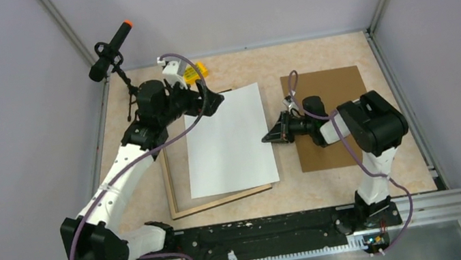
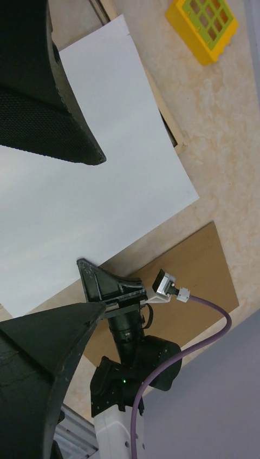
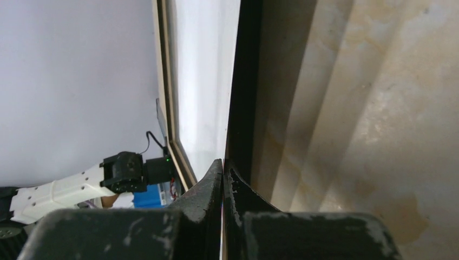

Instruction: Put the photo into the frame

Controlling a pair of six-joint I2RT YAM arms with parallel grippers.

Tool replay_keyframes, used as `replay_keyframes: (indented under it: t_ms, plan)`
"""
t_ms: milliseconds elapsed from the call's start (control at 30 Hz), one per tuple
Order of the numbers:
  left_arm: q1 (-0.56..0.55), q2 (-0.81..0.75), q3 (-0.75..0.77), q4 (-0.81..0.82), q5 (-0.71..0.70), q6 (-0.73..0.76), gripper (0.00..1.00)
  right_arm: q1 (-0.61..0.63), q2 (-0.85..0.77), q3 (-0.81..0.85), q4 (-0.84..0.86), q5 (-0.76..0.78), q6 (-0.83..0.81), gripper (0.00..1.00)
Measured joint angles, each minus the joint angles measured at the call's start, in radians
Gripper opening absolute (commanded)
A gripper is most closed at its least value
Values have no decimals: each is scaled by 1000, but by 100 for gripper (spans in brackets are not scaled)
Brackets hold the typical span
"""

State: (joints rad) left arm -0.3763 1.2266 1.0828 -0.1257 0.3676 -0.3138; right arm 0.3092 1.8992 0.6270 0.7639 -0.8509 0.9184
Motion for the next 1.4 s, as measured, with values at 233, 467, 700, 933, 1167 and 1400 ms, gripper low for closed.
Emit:
replay_keyframes:
  t_ms: [233, 467, 700, 933, 1167, 1400]
  plan:
    - [-4, -9, -27, 50, -62, 95, 99, 3, -21, 87, -127, -99, -11, 0]
    - [-4, -35, -108, 65, -103, 145, 99, 37, -25, 209, -323, -113, -106, 0]
    - [-4, -77, -132, 80, -119, 158, 99, 126, -24, 287, -386, -58, -119, 0]
    - [-4, -106, -142, 106, -122, 155, 99, 171, -4, 300, -358, -2, -60, 0]
    - [-6, -126, -148, 118, -120, 148, 99, 193, 34, 329, -339, 35, -31, 0]
    - [-24, -141, -150, 119, -121, 148, 99, 217, 69, 358, -338, 46, -16, 0]
